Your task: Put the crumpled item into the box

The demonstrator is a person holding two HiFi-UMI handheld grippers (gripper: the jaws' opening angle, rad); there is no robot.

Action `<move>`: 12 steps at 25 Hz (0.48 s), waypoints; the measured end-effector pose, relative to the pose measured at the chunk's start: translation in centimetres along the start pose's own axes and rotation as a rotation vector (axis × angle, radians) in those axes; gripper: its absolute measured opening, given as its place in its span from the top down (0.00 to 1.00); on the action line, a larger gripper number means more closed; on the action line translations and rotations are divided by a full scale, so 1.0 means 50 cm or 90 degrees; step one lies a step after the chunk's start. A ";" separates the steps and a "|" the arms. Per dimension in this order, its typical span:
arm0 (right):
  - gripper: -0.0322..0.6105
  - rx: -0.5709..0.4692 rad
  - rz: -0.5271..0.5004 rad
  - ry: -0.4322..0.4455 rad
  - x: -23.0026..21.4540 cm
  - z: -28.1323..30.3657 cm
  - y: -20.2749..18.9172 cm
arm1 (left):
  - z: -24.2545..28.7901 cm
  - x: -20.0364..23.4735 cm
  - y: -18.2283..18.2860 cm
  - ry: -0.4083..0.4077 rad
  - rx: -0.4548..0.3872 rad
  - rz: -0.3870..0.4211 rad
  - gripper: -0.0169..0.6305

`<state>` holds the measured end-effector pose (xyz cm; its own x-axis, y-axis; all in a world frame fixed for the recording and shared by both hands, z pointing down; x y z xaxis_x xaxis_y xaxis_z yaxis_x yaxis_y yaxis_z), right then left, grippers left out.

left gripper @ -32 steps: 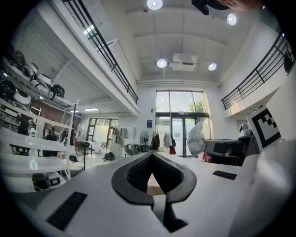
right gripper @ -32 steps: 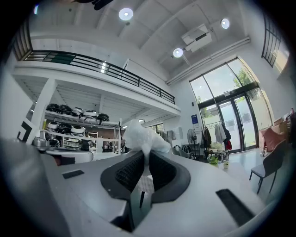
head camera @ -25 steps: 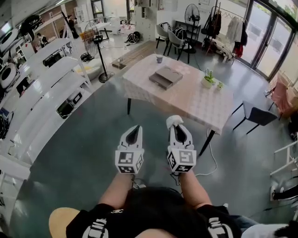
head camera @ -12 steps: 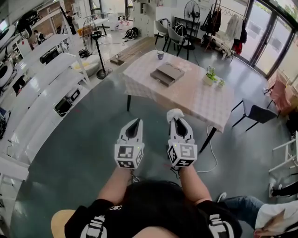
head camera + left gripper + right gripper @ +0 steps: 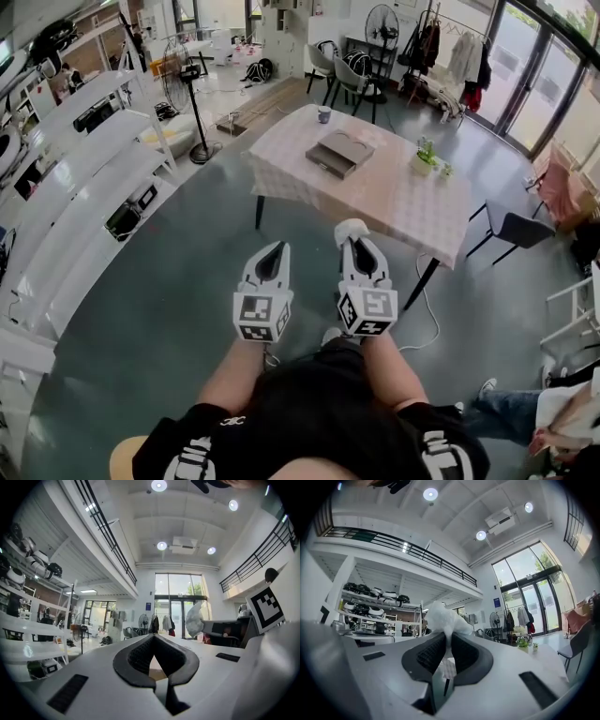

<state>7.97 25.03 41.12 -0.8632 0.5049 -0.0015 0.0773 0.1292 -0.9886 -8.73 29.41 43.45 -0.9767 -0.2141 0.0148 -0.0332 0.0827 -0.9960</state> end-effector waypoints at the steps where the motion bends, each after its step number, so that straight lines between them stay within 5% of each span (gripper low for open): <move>1: 0.89 -0.002 0.000 0.001 0.002 0.008 -0.001 | 0.003 0.006 -0.001 0.001 -0.002 0.000 0.99; 12: 0.89 -0.012 0.001 0.019 -0.030 0.168 -0.046 | 0.124 0.097 -0.027 0.021 -0.004 0.018 0.99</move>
<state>4.91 16.81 42.16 -0.8479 0.5302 0.0010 0.0891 0.1443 -0.9855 -12.11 22.23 44.35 -0.9838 -0.1788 -0.0101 -0.0069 0.0942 -0.9955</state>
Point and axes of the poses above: the fingertips, and each gripper's own axes: z forward along the fingers, x to its left, y out of its top, the point moved 5 cm from there along -z, backward along the fingers, and after that the axes turned 2 degrees about -x, right-handed, at the moved point
